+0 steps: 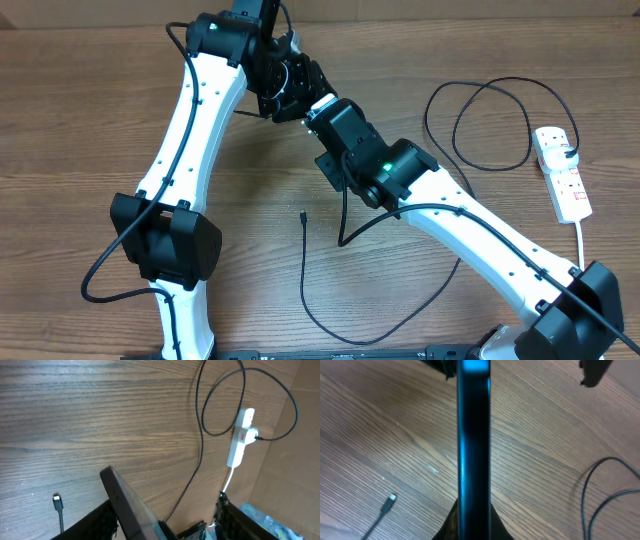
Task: Plug charger to phone and switch on socket
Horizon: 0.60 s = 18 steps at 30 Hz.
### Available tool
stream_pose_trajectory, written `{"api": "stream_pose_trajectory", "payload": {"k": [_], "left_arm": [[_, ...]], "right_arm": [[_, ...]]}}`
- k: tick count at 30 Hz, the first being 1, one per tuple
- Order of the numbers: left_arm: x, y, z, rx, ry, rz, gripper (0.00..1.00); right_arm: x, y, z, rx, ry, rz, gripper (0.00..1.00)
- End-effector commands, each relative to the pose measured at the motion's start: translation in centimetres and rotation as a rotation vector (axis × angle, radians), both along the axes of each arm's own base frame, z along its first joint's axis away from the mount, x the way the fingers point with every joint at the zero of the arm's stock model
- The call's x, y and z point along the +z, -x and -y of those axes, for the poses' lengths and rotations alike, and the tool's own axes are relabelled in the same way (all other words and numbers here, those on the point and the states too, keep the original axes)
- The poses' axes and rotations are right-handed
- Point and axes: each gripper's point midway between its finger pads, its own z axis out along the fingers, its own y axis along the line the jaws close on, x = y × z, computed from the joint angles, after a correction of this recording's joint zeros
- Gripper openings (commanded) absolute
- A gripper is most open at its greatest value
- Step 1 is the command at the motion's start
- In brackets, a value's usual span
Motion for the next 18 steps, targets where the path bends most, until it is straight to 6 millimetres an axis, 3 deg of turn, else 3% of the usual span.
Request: {"api": "stream_pose_trajectory", "payload": {"k": [1, 10, 13, 18], "left_arm": [[1.0, 2.9, 4.47, -0.16, 0.087, 0.004, 0.52], [0.91, 3.55, 4.94, -0.169, 0.084, -0.014, 0.25], [0.88, 3.74, 5.24, -0.176, 0.082, -0.014, 0.24], [0.86, 3.87, 5.41, -0.181, 0.082, -0.015, 0.12]], "right_arm": [[4.61, 0.25, -4.34, 0.2, -0.098, 0.109, 0.04], [4.66, 0.22, -4.37, 0.201, -0.099, 0.111, 0.04], [4.78, 0.13, -4.45, 0.204, -0.101, 0.117, 0.04], [4.94, 0.01, -4.56, 0.206, -0.105, 0.126, 0.04]]}}
